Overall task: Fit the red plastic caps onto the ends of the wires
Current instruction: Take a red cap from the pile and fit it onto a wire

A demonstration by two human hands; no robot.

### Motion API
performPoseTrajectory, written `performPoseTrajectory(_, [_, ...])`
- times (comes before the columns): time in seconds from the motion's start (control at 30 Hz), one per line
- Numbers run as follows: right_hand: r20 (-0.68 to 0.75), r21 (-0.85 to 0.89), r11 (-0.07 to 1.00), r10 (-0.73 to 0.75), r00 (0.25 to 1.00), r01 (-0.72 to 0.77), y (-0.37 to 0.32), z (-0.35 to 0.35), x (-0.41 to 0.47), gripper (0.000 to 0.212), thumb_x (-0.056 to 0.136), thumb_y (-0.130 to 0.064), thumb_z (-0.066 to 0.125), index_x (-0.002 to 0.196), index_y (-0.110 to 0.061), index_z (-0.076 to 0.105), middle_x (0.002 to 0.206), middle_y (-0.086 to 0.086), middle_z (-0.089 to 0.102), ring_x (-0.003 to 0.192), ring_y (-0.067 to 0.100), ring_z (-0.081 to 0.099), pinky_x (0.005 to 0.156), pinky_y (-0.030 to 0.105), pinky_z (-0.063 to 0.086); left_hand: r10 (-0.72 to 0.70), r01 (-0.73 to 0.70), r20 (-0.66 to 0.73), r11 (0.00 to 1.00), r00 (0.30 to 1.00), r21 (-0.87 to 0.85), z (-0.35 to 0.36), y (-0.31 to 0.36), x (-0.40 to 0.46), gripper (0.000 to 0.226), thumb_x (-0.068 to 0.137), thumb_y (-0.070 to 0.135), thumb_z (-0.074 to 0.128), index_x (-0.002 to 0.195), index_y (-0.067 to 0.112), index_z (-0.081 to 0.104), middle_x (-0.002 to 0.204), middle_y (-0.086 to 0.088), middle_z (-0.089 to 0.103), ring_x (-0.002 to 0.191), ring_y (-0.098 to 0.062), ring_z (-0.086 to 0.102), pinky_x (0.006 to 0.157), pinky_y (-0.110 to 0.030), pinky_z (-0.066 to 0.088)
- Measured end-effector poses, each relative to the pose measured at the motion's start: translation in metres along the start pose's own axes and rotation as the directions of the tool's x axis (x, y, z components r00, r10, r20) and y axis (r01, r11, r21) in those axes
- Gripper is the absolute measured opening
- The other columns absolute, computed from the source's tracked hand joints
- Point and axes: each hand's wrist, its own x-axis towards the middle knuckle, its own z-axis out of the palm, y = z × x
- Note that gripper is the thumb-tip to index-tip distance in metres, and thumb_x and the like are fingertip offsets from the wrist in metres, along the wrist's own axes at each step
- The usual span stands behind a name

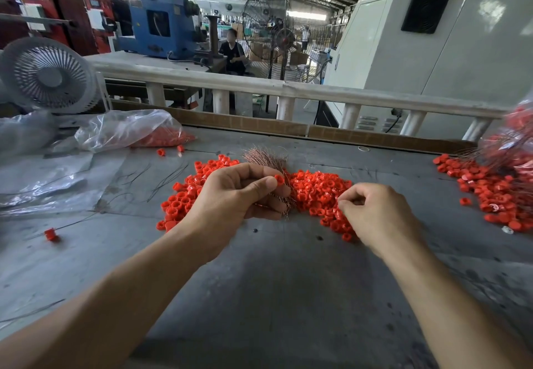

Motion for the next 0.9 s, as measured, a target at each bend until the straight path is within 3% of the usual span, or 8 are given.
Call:
performPoseTrajectory(0.1, [0.076,0.015,0.999,-0.045,0.996,0.044,-0.001,0.004,-0.001,0.021,0.083,-0.028,0.077,0.064,-0.036,0.07,0.057,-0.03,0.062,0.056,-0.001,0.061,0.051,0.021,0.036,-0.009,0.009,-0.005,1.0,1.0,0.011,0.002,0.001,0.0,0.026,0.083,0.02,0.068,0.105,0.005,0.071,0.099,-0.019,0.076,0.077,-0.024,0.073,0.067,-0.03,0.061])
performPoseTrajectory(0.2, [0.124,-0.036,0.998,-0.046,0.991,0.051,-0.002,0.006,-0.003,0.019,0.079,-0.035,0.082,0.066,-0.042,0.07,0.056,-0.026,0.062,0.057,0.006,0.061,0.051,0.025,0.039,-0.008,0.008,-0.011,1.0,1.0,0.012,0.002,0.001,-0.001,0.018,0.089,0.014,0.067,0.104,0.004,0.071,0.097,-0.019,0.077,0.075,-0.024,0.074,0.065,-0.029,0.06])
performPoseTrajectory(0.3, [0.14,-0.078,0.996,-0.036,0.989,0.047,0.001,0.006,-0.002,0.021,0.076,-0.04,0.087,0.064,-0.034,0.07,0.057,-0.016,0.064,0.057,0.008,0.063,0.052,0.026,0.043,-0.007,0.007,-0.013,1.0,1.0,0.014,0.002,0.001,-0.001,0.019,0.087,0.016,0.068,0.103,0.005,0.071,0.097,-0.019,0.077,0.075,-0.025,0.074,0.065,-0.029,0.06])
performPoseTrajectory(0.43, [0.191,-0.144,0.986,-0.05,0.98,0.079,0.002,0.005,0.0,0.02,0.076,-0.034,0.087,0.069,-0.035,0.068,0.073,-0.018,0.065,0.073,0.008,0.062,0.063,0.029,0.05,-0.011,0.011,-0.009,1.0,1.0,0.017,0.002,0.001,-0.001,0.022,0.083,0.019,0.069,0.101,0.007,0.072,0.098,-0.019,0.077,0.076,-0.025,0.074,0.066,-0.029,0.06])
performPoseTrajectory(0.63, [0.164,-0.129,0.982,-0.116,0.98,0.138,0.004,0.008,-0.001,0.021,0.082,-0.031,0.083,0.068,-0.032,0.067,0.068,-0.017,0.062,0.069,0.007,0.059,0.055,0.025,0.036,-0.012,0.012,-0.011,0.999,1.0,0.038,0.002,0.001,-0.002,0.013,0.094,0.009,0.064,0.104,0.005,0.07,0.097,-0.019,0.077,0.076,-0.025,0.074,0.066,-0.03,0.061])
performPoseTrajectory(0.7, [0.128,-0.055,0.988,-0.138,0.982,0.146,0.002,0.007,-0.001,0.02,0.084,-0.03,0.081,0.07,-0.031,0.067,0.065,-0.014,0.063,0.065,0.004,0.06,0.055,0.026,0.037,-0.012,0.013,-0.014,0.999,1.0,0.04,0.002,0.001,-0.002,0.012,0.095,0.008,0.064,0.104,0.005,0.07,0.097,-0.019,0.077,0.075,-0.024,0.074,0.066,-0.029,0.06])
performPoseTrajectory(0.77, [0.1,0.166,0.977,-0.151,0.983,0.133,-0.003,0.006,-0.003,0.018,0.086,-0.026,0.08,0.073,-0.029,0.069,0.064,-0.015,0.066,0.06,0.001,0.061,0.053,0.024,0.04,-0.014,0.015,-0.015,0.999,1.0,0.043,0.002,0.001,-0.002,0.012,0.095,0.008,0.064,0.104,0.005,0.071,0.097,-0.019,0.077,0.075,-0.024,0.074,0.065,-0.029,0.06])
performPoseTrajectory(0.9, [0.078,0.503,0.849,-0.232,0.97,0.162,-0.02,0.004,-0.014,0.015,0.092,-0.019,0.075,0.081,-0.028,0.07,0.071,-0.015,0.069,0.059,0.001,0.06,0.056,0.02,0.049,-0.015,0.016,-0.007,0.999,1.0,0.052,0.003,0.0,-0.001,0.011,0.094,0.009,0.065,0.103,0.007,0.071,0.097,-0.018,0.077,0.076,-0.025,0.074,0.066,-0.03,0.06])
